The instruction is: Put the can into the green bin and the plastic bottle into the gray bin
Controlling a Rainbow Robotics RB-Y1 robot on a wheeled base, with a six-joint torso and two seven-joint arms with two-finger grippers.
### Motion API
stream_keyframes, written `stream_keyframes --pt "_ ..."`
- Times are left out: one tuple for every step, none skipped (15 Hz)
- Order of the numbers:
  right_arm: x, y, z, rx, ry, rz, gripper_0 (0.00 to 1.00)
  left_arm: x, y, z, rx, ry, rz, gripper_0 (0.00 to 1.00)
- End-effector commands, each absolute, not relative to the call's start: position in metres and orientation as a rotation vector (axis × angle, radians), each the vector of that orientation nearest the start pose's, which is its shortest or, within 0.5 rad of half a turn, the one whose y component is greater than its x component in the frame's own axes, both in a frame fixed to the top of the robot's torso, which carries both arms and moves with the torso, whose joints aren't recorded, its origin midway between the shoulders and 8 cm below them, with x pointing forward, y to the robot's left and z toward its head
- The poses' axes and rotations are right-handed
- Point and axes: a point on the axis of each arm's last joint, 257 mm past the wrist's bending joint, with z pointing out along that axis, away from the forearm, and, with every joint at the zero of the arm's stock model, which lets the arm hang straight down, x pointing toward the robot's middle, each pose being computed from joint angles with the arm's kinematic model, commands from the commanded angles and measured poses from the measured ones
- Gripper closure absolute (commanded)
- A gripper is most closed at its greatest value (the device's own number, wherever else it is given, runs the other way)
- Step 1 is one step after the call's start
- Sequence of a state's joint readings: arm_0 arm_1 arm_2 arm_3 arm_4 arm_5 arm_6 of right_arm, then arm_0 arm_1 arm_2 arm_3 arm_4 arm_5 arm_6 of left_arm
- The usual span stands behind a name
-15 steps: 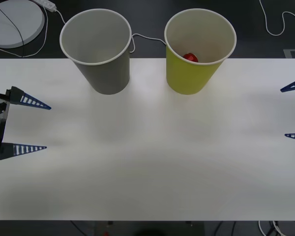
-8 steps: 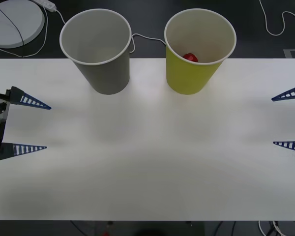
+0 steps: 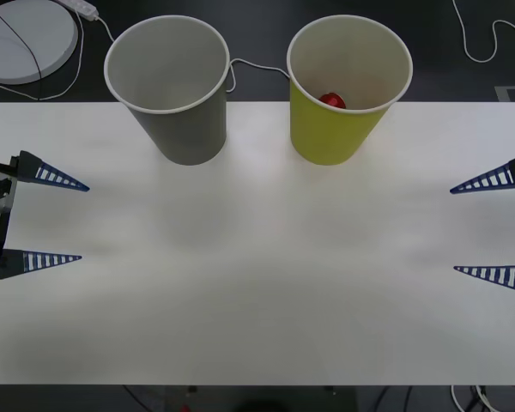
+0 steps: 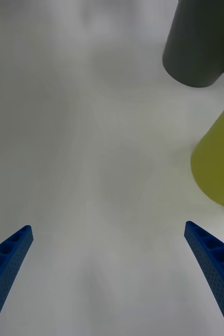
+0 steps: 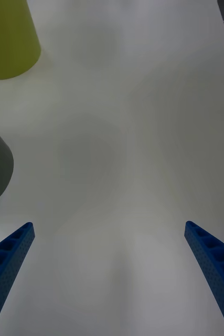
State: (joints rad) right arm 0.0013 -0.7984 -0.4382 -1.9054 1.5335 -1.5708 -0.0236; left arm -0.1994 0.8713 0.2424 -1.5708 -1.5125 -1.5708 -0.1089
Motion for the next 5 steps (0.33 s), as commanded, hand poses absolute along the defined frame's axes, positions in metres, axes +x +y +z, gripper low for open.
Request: stream_keyframes --pt "0.3595 -0.2890 -0.1512 -1.711 1.471 0.176 0.00 0.4015 0.3019 -0.1762 1.755 1.479 -0.275 0.00" --pt "0.3595 -0.2894 -0.1511 -1.712 1.471 0.175 0.00 0.4015 0.3019 -0.1762 1.755 1.479 -0.275 0.00" --pt "0.3593 -0.2890 -0.1515 -1.713 1.471 0.176 0.00 0.4015 0.3019 -0.1762 1.755 1.479 -0.275 0.00" --pt "0.3596 -0.2893 -0.1514 -1.712 1.472 0.174 0.00 0.4015 0.3019 -0.1762 1.755 1.479 -0.275 0.00" --pt "0.3596 -0.2893 -0.1514 -1.713 1.471 0.174 0.00 0.4015 0.3019 -0.1762 1.755 1.479 -0.275 0.00"
